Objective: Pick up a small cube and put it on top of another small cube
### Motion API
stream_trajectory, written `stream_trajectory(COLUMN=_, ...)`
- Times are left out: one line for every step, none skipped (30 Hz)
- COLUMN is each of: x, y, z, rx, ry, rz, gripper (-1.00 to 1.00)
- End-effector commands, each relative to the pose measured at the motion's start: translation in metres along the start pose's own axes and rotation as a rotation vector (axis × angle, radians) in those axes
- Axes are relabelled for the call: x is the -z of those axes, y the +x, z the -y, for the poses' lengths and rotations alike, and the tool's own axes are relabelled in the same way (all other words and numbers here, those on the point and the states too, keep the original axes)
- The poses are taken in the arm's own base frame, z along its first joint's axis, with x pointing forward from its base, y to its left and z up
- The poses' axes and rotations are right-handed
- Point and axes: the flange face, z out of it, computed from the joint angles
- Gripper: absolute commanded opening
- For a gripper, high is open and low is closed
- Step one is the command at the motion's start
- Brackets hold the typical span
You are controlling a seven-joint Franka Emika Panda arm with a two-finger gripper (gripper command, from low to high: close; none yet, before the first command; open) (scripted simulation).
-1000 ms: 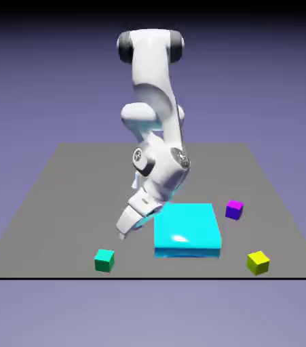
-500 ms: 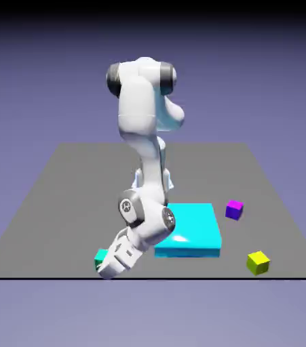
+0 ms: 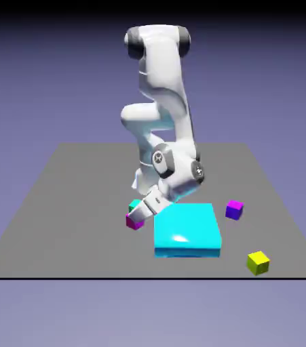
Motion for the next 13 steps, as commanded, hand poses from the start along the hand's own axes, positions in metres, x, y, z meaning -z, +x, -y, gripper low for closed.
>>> stream_trajectory(x=-0.003, y=-0.012, z=0.005, rx=-0.017, ry=0.012, rz=0.013, gripper=-1.00)
stream_trajectory(x=-0.004, y=-0.015, z=0.006, rx=-0.020, ry=0.014, rz=0.015, gripper=-1.00)
stream_trajectory(x=-0.004, y=-0.015, z=0.006, rx=-0.020, ry=0.014, rz=0.015, gripper=-1.00)
stream_trajectory(x=-0.020, y=-0.011, z=0.008, rx=-0.022, ry=0.011, rz=0.015, gripper=-1.00)
stream_trajectory(x=-0.036, y=-0.008, z=0.011, rx=-0.022, ry=0.010, rz=0.015, gripper=-1.00)
stream_trajectory(x=-0.053, y=-0.006, z=0.014, rx=-0.022, ry=0.011, rz=0.015, gripper=-1.00)
stream_trajectory(x=-0.067, y=-0.005, z=0.017, rx=-0.020, ry=0.014, rz=0.015, gripper=-1.00)
stream_trajectory(x=-0.068, y=-0.005, z=0.017, rx=-0.020, ry=0.014, rz=0.015, gripper=1.00)
stream_trajectory(x=-0.068, y=-0.005, z=0.017, rx=-0.020, ry=0.014, rz=0.015, gripper=1.00)
stream_trajectory(x=-0.051, y=-0.006, z=0.014, rx=-0.022, ry=0.011, rz=0.015, gripper=1.00)
stream_trajectory(x=-0.035, y=-0.008, z=0.011, rx=-0.022, ry=0.010, rz=0.015, gripper=1.00)
stream_trajectory(x=-0.019, y=-0.011, z=0.008, rx=-0.022, ry=0.011, rz=0.015, gripper=1.00)
stream_trajectory(x=-0.004, y=-0.015, z=0.006, rx=-0.020, ry=0.014, rz=0.015, gripper=1.00)
